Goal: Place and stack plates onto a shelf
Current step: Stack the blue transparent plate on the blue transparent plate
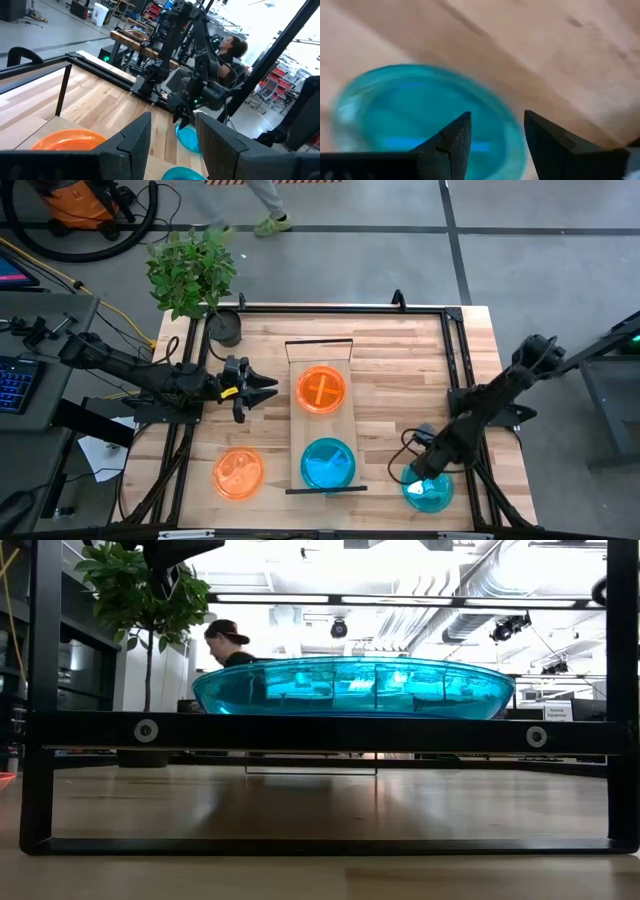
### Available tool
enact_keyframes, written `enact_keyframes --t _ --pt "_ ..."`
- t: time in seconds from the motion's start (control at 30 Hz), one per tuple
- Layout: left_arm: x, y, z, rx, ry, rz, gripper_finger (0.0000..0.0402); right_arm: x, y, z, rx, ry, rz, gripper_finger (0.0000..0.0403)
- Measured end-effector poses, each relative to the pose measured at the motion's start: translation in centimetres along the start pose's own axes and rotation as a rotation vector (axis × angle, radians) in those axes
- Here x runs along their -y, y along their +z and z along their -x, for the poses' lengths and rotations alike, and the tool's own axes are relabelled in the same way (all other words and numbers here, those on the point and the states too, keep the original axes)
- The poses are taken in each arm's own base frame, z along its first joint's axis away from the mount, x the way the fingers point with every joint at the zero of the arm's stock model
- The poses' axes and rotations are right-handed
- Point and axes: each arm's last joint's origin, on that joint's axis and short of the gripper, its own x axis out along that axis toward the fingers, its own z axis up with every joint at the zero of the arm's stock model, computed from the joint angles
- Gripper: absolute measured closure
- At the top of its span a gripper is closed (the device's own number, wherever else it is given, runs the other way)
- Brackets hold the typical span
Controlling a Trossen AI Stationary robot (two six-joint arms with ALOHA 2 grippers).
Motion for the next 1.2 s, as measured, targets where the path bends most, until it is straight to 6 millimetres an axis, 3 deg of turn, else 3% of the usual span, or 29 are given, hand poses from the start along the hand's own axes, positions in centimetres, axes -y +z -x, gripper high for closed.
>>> enact_keyframes --t 0.23,0.6,0.97,1.2 --pt "0.0 0.0 0.0 0.003 0.005 0.002 0.0254 0.2 0.1 -0.9 0.011 -0.083 0.008 0.024" --pt "0.0 0.0 0.0 0.003 0.005 0.001 0.0254 -0.5 0.0 -1.5 -0.018 -0.048 0.074 0.024" --pt "0.0 0.0 0.0 0.006 0.012 0.0 0.0254 -0.5 1.3 -1.0 0.142 0.002 -0.201 0.024" --pt "0.0 0.0 0.0 0.006 0.012 0.0 0.0254 -0.6 3.2 -0.7 0.354 0.068 -0.452 0.024"
